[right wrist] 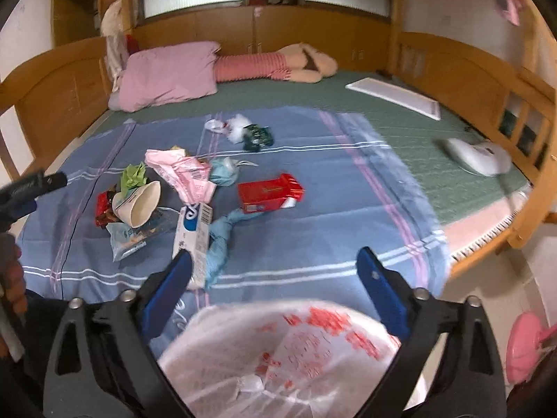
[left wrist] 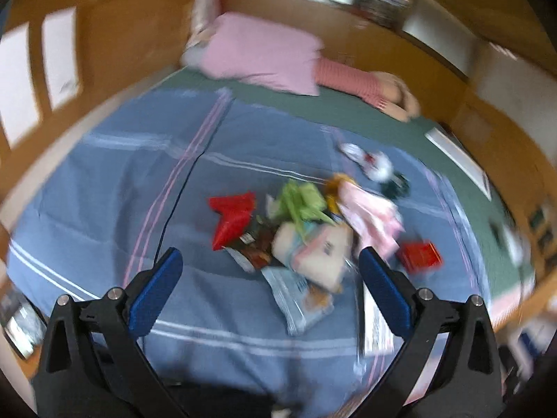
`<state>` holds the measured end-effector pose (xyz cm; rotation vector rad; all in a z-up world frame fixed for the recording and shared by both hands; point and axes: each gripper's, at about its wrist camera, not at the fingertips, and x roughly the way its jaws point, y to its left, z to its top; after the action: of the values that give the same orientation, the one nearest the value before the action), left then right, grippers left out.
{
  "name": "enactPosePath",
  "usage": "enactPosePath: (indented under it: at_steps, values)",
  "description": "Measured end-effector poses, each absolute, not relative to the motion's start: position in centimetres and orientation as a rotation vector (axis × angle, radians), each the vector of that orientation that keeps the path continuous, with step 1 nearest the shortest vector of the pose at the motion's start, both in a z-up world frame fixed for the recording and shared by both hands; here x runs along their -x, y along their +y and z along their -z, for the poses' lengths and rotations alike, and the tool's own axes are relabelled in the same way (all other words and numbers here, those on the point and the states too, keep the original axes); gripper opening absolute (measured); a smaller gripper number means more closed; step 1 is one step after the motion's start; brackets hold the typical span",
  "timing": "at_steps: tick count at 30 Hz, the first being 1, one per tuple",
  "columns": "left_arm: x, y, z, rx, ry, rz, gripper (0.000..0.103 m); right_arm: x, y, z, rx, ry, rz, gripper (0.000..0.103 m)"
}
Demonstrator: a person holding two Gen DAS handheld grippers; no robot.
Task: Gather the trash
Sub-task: 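Grasp the white ointment box with the right tool while the left tool grasps the clear wrapper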
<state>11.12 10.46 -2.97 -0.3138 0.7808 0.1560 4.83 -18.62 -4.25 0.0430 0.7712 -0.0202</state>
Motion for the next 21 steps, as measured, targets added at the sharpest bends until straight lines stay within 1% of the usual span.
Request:
enactPosePath:
  at_steps: [1, 2, 3, 5, 6, 7, 10, 12, 13, 14, 15, 16, 18, 21]
  values:
    - [-11.7, 10.9, 3.6, 0.333, 0.793, -0.169, 0.098, -5.8, -18.2, 4.7, -0.054, 0.786, -0.001, 0.088]
    - [-12.3, 11.2, 4.5, 0.350, 0.811, -0.177, 0.092, -6.7, -17.9, 5.0, -0.068, 0.804, -0.023, 0.085]
    - [-13.0, 11.4, 5.9, 0.358, 0.837, -0.186, 0.083, -7.6, -17.5, 5.4, -0.084, 0.826, -0.051, 0.085]
    - [-13.5, 11.6, 8.4, 0.346, 0.884, -0.208, 0.078, -9.8, -15.3, 6.8, -0.084, 0.882, -0.117, 0.084]
    - [-13.7, 11.7, 9.3, 0.362, 0.921, -0.217, 0.070, -10.8, -14.0, 7.7, -0.064, 0.905, -0.137, 0.084]
    - [-13.9, 12.1, 10.2, 0.417, 0.970, -0.196, 0.069, -11.8, -12.6, 8.7, -0.042, 0.933, -0.157, 0.084]
    - [-14.3, 13.2, 11.7, 0.546, 1.021, -0.155, 0.075, -14.4, -9.2, 12.4, 0.024, 1.034, -0.181, 0.084]
    - [-14.3, 13.7, 12.2, 0.571, 1.040, -0.170, 0.079, -15.2, -8.3, 14.2, 0.063, 1.071, -0.150, 0.078]
    - [-14.3, 13.9, 12.4, 0.582, 1.044, -0.167, 0.081, -15.6, -8.0, 15.3, 0.074, 1.101, -0.139, 0.065]
    - [-14.4, 13.9, 12.5, 0.584, 1.047, -0.162, 0.083, -15.7, -8.1, 15.7, 0.064, 1.115, -0.139, 0.048]
    - [-14.5, 13.6, 12.7, 0.581, 1.056, -0.143, 0.087, -15.6, -8.4, 15.9, 0.042, 1.123, -0.140, 0.047]
    - [-14.6, 13.4, 12.9, 0.576, 1.065, -0.122, 0.089, -15.3, -8.8, 15.6, 0.002, 1.115, -0.151, 0.043]
    - [-15.0, 12.3, 13.5, 0.546, 1.100, -0.066, 0.089, -14.1, -9.8, 13.9, -0.055, 1.072, -0.183, 0.042]
    - [-15.6, 10.3, 14.2, 0.465, 1.147, -0.047, 0.091, -12.6, -11.1, 10.5, -0.056, 0.971, -0.167, 0.042]
